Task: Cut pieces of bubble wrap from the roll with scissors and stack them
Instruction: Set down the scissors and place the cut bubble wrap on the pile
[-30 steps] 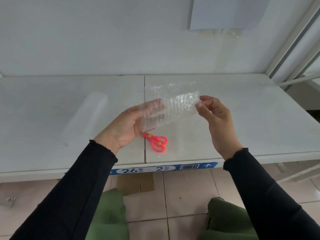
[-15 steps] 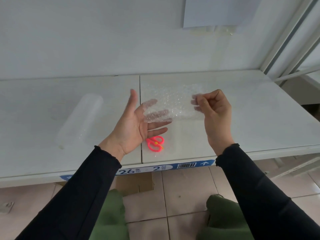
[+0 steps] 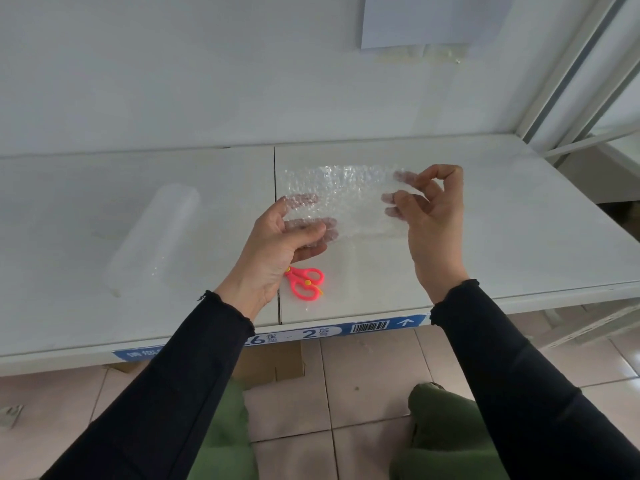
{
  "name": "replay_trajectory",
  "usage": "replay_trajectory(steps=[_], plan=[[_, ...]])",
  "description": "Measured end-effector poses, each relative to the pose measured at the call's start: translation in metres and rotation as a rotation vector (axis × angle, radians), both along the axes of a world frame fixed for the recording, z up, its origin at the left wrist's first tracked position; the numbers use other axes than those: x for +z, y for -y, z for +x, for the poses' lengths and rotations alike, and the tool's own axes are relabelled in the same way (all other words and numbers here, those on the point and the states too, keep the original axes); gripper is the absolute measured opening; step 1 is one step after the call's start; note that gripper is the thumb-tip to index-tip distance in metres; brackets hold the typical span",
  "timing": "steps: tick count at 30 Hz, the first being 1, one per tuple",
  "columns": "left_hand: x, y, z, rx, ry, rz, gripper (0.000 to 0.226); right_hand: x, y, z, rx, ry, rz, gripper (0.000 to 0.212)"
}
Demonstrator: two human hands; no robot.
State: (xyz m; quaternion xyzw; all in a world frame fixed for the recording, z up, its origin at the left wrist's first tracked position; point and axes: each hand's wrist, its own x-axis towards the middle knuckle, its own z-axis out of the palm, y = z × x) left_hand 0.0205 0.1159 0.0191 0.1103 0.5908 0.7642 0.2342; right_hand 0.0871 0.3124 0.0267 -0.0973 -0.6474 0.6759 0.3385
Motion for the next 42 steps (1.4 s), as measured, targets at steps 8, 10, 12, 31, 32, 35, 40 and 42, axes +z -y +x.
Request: replay_trajectory(steps=[8,10,12,31,32,35,40,42], plan=[[-0.001,-0.011,-0.003,0.109,-0.002,0.015,0.047,-0.011,-0.015,0.007,0.316,0.238,-0.224,0.023],[-0.001,-0.016,0.0,0.109,-0.024,0.005,0.058,-0.013,-0.015,0.007,0.297,0.265,-0.216,0.027],[-0.002,-0.021,0.002,0.113,-0.063,-0.007,0.08,-0.014,-0.019,0.007,0.235,0.264,-0.195,0.033],[-0.039,-0.194,-0.068,-0.163,-0.425,-0.636,0.066,-0.056,-0.189,-0.037,-0.159,0.592,0.434,0.039],[-0.044,-0.203,-0.072,-0.177,-0.431,-0.672,0.068,-0.061,-0.197,-0.041,-0.158,0.624,0.493,0.039],[-0.058,-0.22,-0.082,-0.204,-0.487,-0.776,0.072,-0.076,-0.212,-0.051,-0.142,0.712,0.646,0.039],[-0.074,-0.234,-0.091,-0.182,-0.619,-0.911,0.065,-0.096,-0.226,-0.062,-0.128,0.813,0.796,0.039],[-0.074,-0.236,-0.093,-0.172,-0.751,-1.085,0.061,-0.098,-0.227,-0.064,-0.148,0.845,0.861,0.039]])
